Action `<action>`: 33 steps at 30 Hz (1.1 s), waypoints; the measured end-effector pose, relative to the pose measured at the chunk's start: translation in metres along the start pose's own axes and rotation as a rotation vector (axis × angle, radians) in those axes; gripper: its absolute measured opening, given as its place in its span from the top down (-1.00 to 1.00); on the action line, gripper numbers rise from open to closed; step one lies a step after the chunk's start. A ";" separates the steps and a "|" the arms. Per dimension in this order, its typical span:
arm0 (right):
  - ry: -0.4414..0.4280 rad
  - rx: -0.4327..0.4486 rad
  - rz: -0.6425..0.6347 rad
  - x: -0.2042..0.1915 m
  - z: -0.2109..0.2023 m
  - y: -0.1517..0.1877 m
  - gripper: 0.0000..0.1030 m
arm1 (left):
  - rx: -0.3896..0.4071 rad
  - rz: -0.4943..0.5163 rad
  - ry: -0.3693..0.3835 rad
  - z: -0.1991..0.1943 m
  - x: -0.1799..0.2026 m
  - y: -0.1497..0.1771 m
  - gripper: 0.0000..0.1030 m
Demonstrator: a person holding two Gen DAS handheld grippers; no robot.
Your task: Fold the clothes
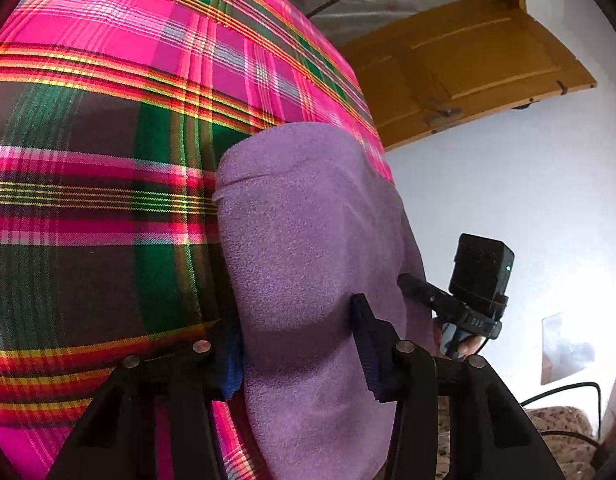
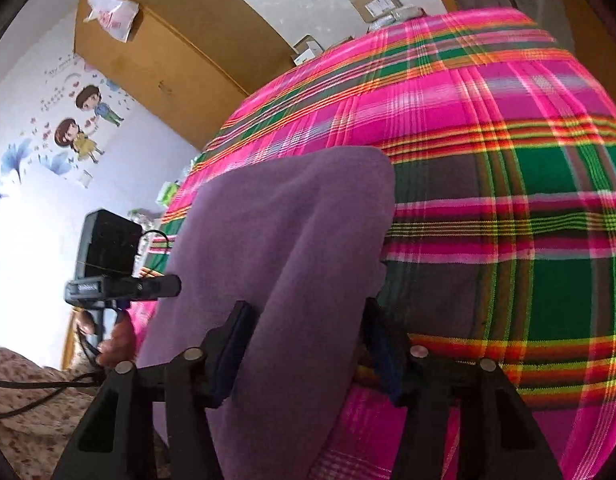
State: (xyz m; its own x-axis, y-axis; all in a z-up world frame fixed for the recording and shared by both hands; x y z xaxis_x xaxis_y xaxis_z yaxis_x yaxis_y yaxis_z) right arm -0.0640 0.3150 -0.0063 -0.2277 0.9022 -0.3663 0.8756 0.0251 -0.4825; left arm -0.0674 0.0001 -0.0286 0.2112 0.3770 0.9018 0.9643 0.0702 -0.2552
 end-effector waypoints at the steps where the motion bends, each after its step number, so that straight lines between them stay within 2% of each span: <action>1: 0.021 0.009 -0.014 -0.002 0.000 0.001 -0.02 | 0.000 0.002 -0.003 0.000 0.000 0.000 0.08; 4: 0.084 0.036 -0.055 -0.009 0.000 0.004 0.06 | -0.002 0.015 -0.014 0.001 0.001 0.001 0.10; 8: 0.104 0.055 -0.036 -0.010 0.000 0.006 0.19 | -0.001 0.050 -0.053 0.007 0.007 0.001 0.14; 13: 0.121 0.091 -0.041 -0.018 -0.005 0.007 0.48 | 0.004 0.085 -0.102 0.012 0.015 0.002 0.20; 18: 0.133 0.122 -0.020 -0.023 -0.010 0.007 0.54 | 0.016 0.092 -0.091 0.011 0.020 0.003 0.29; 23: 0.133 0.146 -0.002 -0.032 -0.014 0.002 0.58 | 0.024 0.105 -0.079 0.011 0.029 0.002 0.29; 28: 0.115 0.167 -0.004 -0.041 -0.015 -0.008 0.58 | 0.059 0.120 -0.072 -0.005 0.034 -0.003 0.30; 33: 0.077 0.167 0.004 -0.050 -0.008 -0.028 0.58 | 0.097 0.124 -0.102 -0.025 0.035 -0.017 0.30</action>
State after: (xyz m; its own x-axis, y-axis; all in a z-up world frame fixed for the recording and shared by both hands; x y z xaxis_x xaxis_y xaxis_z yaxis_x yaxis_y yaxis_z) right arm -0.0738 0.2729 0.0317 -0.1858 0.9324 -0.3099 0.7922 -0.0444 -0.6087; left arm -0.0720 -0.0110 0.0156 0.3050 0.4798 0.8227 0.9111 0.1044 -0.3987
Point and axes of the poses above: each gripper's, at about its wrist camera, not at the fingertips, and z roughly the way its jaws point, x to its right, y to its underside, the point moved 3 cm from there along z, roughly the way its jaws point, and after that the axes turned 15 degrees about y, right-handed, at the moved point
